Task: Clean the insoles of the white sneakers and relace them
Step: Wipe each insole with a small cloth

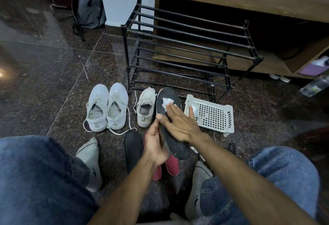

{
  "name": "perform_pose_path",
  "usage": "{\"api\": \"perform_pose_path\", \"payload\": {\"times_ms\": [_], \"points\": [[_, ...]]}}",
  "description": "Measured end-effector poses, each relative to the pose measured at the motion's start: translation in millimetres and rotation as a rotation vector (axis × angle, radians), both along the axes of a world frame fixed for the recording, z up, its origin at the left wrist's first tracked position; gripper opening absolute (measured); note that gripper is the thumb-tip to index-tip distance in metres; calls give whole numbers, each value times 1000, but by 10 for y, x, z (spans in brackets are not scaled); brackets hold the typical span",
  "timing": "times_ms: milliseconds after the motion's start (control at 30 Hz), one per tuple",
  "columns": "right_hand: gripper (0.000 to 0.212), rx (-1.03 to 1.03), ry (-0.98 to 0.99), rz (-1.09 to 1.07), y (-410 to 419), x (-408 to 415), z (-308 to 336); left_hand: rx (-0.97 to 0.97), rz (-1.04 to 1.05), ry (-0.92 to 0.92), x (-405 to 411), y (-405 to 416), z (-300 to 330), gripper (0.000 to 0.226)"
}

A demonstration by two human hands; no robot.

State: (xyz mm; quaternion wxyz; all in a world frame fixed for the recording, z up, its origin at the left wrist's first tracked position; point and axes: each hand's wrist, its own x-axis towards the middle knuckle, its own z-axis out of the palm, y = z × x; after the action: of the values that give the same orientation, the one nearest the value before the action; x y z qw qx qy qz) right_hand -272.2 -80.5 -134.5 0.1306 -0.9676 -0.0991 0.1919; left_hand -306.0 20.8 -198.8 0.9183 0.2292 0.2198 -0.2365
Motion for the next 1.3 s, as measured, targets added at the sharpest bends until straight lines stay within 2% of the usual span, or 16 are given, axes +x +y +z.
{"api": "perform_pose_path", "payload": {"times_ms": [100, 167, 400, 500, 567, 600, 700, 733, 800, 867, 933, 1000, 1067, 1133, 1233, 1300], "points": [[104, 76, -19, 92, 92, -162, 48, -30, 81, -54, 108, 83, 31, 45], [108, 67, -36, 184, 179, -434, 3, -34, 67, -114, 181, 114, 60, 62], [103, 143, 14, 247, 146, -713, 86, -190, 6, -111, 242, 268, 62, 84], [104, 87, -4, 264, 154, -608, 111, -20, 61, -153, 172, 151, 170, 44], [104, 55, -27, 230, 201, -378, 87, 85, 164, -273, 136, 40, 269, 43], [103, 47, -30, 208, 243, -279, 80, 137, 199, -266, 100, 4, 266, 46], [106, 50, -22, 201, 397, -206, 39, 196, 311, -276, 79, 57, 183, 100], [108, 57, -14, 220, 444, -287, 33, 221, 299, -313, 18, 64, 231, 94], [111, 98, 17, 242, 477, -536, 73, 47, 211, -429, 40, 180, 158, 35], [112, 136, 100, 245, 378, -791, 136, 11, 157, -254, 142, 299, 52, 24], [110, 142, 154, 255, 244, -962, 173, -163, 134, -211, 229, 397, -75, 62], [106, 105, 153, 266, 175, -971, 169, -147, 116, -179, 237, 352, -37, 81], [104, 34, 101, 268, 171, -794, 107, -66, 34, -187, 233, 275, 75, 74], [101, -19, 38, 241, 203, -503, 46, -134, 46, -289, 246, 216, 24, 63], [93, -31, 20, 203, 302, -261, -10, -50, 102, -175, 263, 252, 116, 53], [100, -29, 4, 245, 367, -354, -10, -53, 107, -195, 253, 342, 85, 61]]}}
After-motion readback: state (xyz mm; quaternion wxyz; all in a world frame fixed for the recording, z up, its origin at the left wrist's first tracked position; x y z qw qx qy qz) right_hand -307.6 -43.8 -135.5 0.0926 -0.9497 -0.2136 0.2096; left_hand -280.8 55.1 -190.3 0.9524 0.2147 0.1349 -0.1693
